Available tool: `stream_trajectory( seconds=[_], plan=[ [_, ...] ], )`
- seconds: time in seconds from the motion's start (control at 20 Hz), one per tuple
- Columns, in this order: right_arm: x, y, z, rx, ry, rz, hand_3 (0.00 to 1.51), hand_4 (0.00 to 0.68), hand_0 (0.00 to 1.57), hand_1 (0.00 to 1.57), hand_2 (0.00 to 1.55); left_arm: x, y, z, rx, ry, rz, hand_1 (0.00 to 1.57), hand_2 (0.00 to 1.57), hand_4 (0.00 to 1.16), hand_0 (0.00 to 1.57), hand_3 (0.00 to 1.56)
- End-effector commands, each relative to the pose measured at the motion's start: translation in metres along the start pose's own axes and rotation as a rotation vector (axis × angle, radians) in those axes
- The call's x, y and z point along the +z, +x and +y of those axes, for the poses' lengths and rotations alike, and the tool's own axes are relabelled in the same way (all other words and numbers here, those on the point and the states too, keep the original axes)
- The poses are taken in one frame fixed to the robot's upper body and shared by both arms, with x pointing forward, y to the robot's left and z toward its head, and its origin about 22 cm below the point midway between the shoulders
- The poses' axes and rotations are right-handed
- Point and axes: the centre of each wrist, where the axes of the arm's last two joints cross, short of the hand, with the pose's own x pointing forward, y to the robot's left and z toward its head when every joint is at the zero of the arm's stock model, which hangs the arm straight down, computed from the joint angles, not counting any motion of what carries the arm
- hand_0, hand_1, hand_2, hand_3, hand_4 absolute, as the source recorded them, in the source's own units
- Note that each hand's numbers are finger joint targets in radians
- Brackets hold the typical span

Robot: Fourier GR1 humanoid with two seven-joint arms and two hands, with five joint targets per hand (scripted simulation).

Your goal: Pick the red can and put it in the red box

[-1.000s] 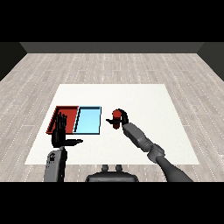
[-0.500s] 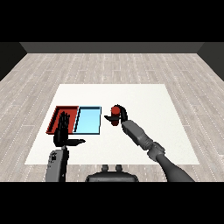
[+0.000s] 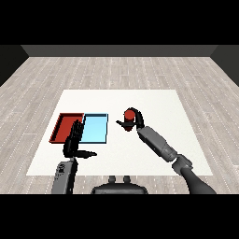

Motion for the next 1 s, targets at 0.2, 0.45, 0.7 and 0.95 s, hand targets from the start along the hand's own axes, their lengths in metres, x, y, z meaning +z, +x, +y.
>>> stream_trajectory(
  seconds=[0.2, 0.45, 0.7, 0.95],
  plan=[
    [0.036, 0.043, -0.032, -0.006, -0.038, -0.101, 1.41, 0.57, 1.51, 1.51, 1.47, -0.008, 0.017, -0.036, 0.047, -0.076, 0.045, 0.0, 0.0, 0.0, 0.0, 0.0],
    [0.05, 0.056, -0.006, -0.013, -0.036, -0.102, 1.41, 0.57, 1.51, 1.51, 1.47, -0.017, 0.026, -0.045, 0.059, -0.1, 0.066, 0.0, 0.0, 0.0, 0.0, 0.0],
    [0.075, 0.064, -0.02, -0.001, -0.059, -0.184, 1.4, 0.591, 1.5, 1.5, 1.45, -0.028, 0.026, -0.089, 0.013, -0.137, 0.109, 0.0, 0.0, 0.0, 0.0, 0.0],
    [0.078, 0.085, -0.037, -0.006, -0.075, -0.194, 1.39, 0.584, 1.5, 1.5, 1.46, -0.059, 0.024, -0.107, -0.026, -0.16, 0.134, 0.0, 0.0, 0.0, 0.0, 0.0]
  ],
)
